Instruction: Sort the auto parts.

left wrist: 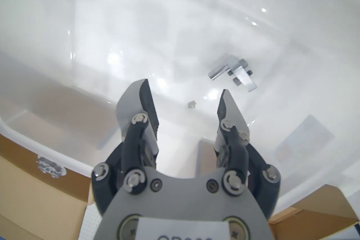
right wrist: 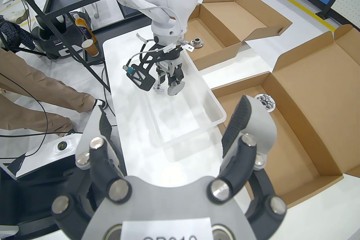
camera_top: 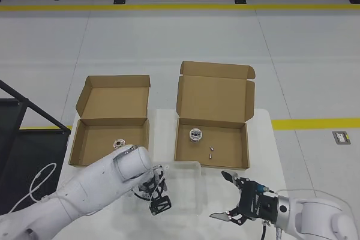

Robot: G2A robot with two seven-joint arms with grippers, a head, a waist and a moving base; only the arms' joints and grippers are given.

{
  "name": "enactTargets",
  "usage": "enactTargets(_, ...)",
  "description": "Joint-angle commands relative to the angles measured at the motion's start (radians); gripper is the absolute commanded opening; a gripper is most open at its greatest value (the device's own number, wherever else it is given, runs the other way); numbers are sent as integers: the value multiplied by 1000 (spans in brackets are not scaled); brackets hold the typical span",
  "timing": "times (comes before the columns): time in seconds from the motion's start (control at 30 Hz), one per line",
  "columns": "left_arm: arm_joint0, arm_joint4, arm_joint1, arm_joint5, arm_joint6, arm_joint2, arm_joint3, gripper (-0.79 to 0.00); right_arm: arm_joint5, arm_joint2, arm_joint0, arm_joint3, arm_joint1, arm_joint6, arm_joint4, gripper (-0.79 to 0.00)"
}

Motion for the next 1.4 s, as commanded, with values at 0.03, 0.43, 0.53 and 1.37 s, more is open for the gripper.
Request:
enactTargets(0.03,4,-47,44,-12,-6,0,-35,-132,0,0,0,0,0,0,0,0)
enactTargets(0.43,11,-72,69,-12,-6,0,-57,0,0,0,0,0,0,0,0,0)
enactTargets(0.53,36,-107,71,-3,-67,-23,-37,0,0,0,0,0,0,0,0,0)
enactTargets(1.37,93,-763,107,-12,-717,0,-44,-163,0,0,0,0,0,0,0,0)
